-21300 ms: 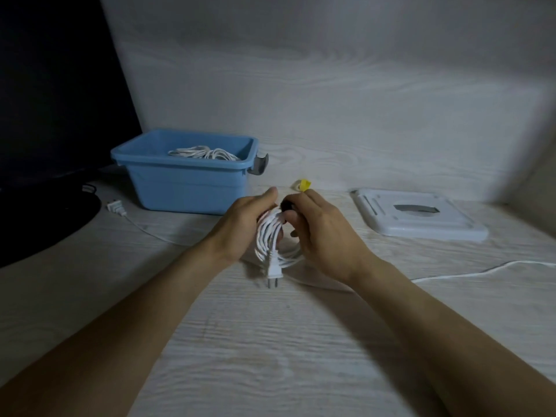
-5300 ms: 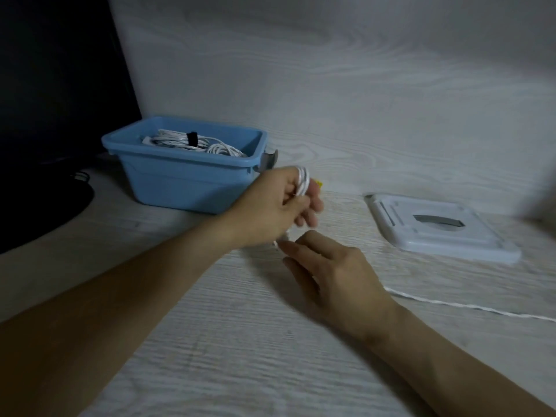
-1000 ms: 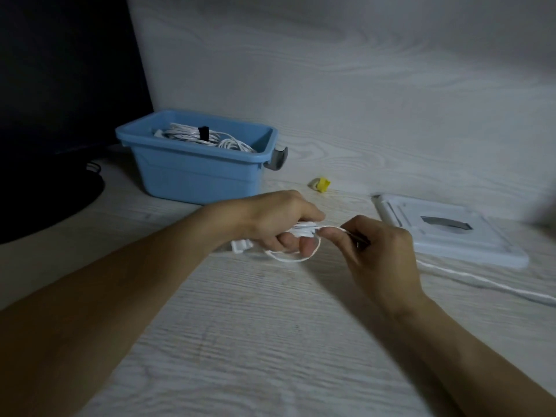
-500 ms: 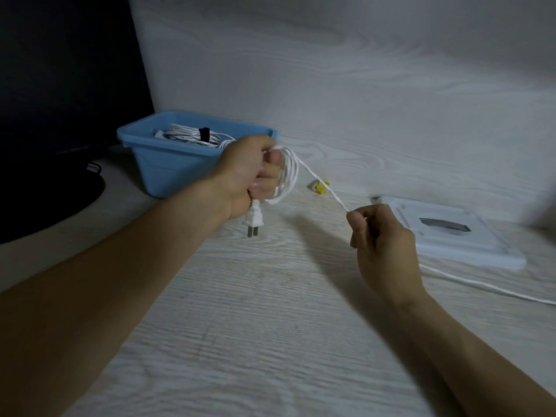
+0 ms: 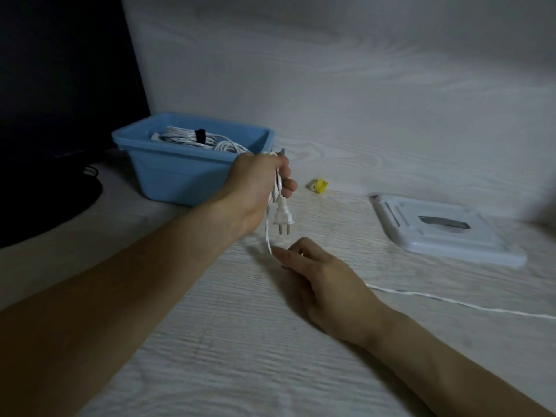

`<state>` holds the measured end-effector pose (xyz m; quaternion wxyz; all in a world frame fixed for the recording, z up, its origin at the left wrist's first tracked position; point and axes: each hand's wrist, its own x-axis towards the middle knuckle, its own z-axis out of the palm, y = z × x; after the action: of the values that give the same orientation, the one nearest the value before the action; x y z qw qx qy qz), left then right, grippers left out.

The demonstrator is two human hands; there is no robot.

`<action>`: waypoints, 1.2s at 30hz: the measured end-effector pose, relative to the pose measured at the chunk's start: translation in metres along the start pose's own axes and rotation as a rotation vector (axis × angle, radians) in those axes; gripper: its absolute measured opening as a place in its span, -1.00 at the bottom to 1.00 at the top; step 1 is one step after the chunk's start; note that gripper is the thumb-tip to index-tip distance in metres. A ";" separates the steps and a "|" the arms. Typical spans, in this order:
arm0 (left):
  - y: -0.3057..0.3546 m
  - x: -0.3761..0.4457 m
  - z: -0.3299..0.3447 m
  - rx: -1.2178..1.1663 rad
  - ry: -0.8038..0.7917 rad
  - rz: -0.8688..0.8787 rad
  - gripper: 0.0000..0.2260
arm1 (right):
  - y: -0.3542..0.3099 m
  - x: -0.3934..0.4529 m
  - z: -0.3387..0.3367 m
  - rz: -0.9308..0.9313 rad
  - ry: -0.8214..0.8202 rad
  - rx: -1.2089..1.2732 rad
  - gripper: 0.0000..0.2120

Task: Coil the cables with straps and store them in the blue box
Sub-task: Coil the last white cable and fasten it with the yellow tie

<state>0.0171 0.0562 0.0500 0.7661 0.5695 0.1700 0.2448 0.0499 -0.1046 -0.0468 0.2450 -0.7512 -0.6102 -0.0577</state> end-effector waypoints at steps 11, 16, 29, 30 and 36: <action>-0.006 -0.013 -0.011 0.885 -0.495 0.154 -0.85 | -0.010 0.002 -0.021 0.127 0.638 0.114 -0.81; 0.005 -0.018 -0.016 0.876 -0.725 -0.122 -0.74 | 0.002 0.003 -0.030 0.193 0.708 0.046 -0.78; 0.011 -0.012 -0.023 0.384 -0.779 -0.242 -0.62 | 0.011 0.005 -0.034 0.229 0.713 0.108 -0.85; 0.012 -0.012 -0.022 0.287 -0.766 -0.240 -0.64 | 0.012 0.004 -0.034 0.240 0.706 0.099 -0.85; 0.015 -0.004 -0.010 -0.420 -0.393 -0.076 -0.61 | 0.017 0.002 -0.024 0.290 0.462 0.029 -0.67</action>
<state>0.0055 0.0653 0.0611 0.8941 0.4280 -0.0148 0.1309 0.0714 -0.1156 -0.0298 0.3942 -0.7941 -0.4250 -0.1829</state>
